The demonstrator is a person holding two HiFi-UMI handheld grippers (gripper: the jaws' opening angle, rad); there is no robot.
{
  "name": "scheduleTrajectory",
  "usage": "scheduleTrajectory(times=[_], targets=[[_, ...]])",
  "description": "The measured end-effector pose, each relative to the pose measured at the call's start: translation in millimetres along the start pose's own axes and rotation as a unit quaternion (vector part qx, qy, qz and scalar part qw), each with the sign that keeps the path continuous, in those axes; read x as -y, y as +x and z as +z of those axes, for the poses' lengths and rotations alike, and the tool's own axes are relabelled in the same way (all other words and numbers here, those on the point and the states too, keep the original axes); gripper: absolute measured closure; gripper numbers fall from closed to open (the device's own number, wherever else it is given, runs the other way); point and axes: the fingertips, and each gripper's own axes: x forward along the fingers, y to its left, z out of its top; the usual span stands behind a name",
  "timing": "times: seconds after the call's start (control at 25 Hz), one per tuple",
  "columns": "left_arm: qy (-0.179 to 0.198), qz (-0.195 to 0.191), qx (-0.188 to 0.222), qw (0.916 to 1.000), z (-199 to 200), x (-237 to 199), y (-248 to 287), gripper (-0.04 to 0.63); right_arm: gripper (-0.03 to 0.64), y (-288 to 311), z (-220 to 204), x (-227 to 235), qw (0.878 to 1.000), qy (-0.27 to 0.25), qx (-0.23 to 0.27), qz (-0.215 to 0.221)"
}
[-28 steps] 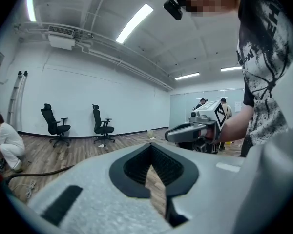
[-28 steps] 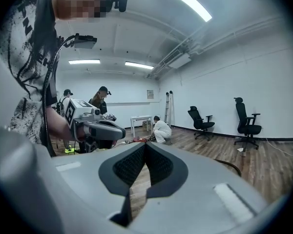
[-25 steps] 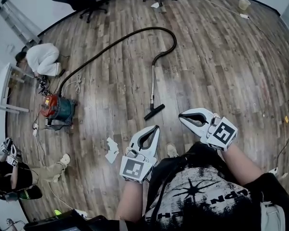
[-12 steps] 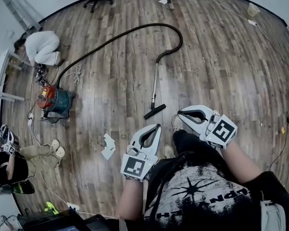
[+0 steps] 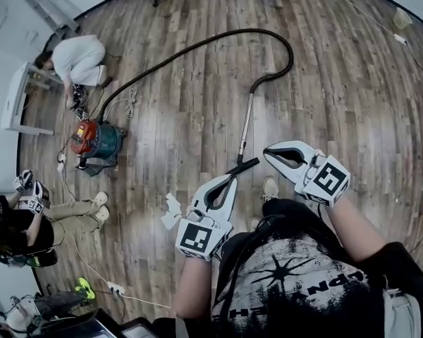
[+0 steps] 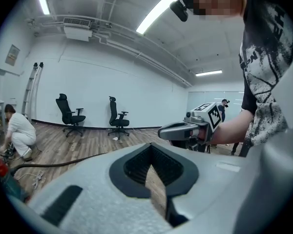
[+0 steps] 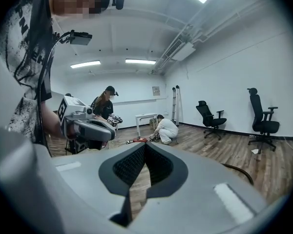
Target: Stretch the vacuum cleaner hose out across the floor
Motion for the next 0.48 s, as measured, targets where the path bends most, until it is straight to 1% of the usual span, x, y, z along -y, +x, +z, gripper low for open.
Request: scheduleTrajectory(times=[0.12, 0.16, 0.28, 0.32, 0.44, 0.48], targets=[[0.006, 0.011, 0.01, 0.9999, 17, -15, 29, 0.594, 0.609, 3, -3, 39, 1.0, 0.008, -0.001, 0.002], [0.008, 0.014, 0.008, 0.9998, 21, -21, 38, 0.594, 0.609, 4, -4, 51, 1.0, 0.011, -0.001, 0.004], [0.018, 0.027, -0.018, 0.9993, 26, -37, 60, 0.594, 0.609, 8, -5, 83, 1.0, 0.012, -0.002, 0.009], [0.022, 0.03, -0.017, 0.9991, 31, -42, 68, 0.594, 0.609, 10, -4, 93, 1.0, 0.011, -0.002, 0.01], [0.028, 0.027, 0.008, 0.9992, 43, -52, 91, 0.594, 0.611, 13, -3, 119, 1.0, 0.01, -0.001, 0.006], [0.028, 0.025, 0.001, 0.9993, 42, -57, 96, 0.594, 0.609, 14, -4, 125, 1.0, 0.011, -0.001, 0.004]])
